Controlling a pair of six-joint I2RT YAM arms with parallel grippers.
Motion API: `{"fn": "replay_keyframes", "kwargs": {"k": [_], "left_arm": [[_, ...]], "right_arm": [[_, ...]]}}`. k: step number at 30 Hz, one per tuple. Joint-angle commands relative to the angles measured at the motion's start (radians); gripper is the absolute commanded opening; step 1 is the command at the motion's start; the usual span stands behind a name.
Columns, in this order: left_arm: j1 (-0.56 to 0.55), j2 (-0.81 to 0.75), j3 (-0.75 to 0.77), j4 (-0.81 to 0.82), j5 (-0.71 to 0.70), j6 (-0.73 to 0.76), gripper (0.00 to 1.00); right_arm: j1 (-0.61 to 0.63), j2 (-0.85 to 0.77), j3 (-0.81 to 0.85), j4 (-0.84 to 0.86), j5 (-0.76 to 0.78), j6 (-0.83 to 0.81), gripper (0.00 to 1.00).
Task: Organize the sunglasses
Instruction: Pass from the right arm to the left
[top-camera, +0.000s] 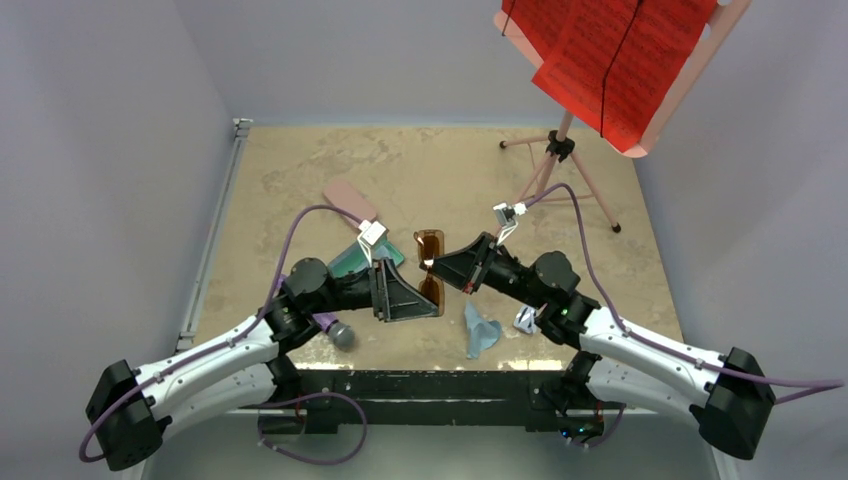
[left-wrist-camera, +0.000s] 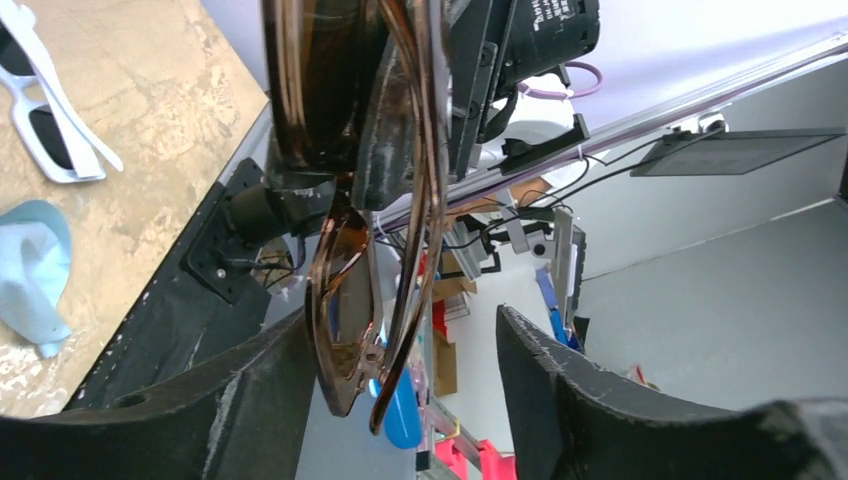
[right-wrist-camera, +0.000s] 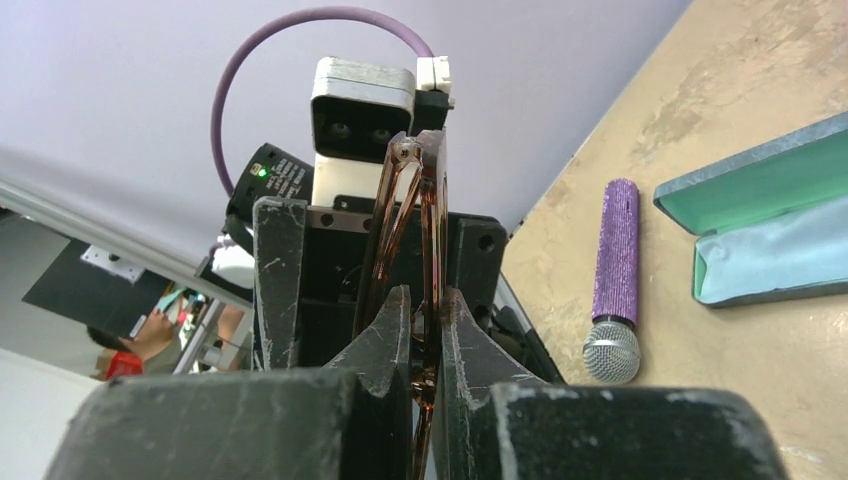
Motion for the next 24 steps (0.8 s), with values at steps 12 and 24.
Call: {"fn": "replay_keyframes", "kwargs": {"k": [12, 24], "left_arm": [[0.001, 0.013, -0.005, 0.113, -0.031, -0.054, 0.35], [0.001, -0.057, -0.042, 0.085, -0.114, -0.088, 0.09]], "right_arm": [[0.003, -0.009, -0.014, -0.003, 0.032, 0.017, 0.00], [0.002, -0.024, 0.003, -0.090, -0.034, 0.017, 0.19]]}}
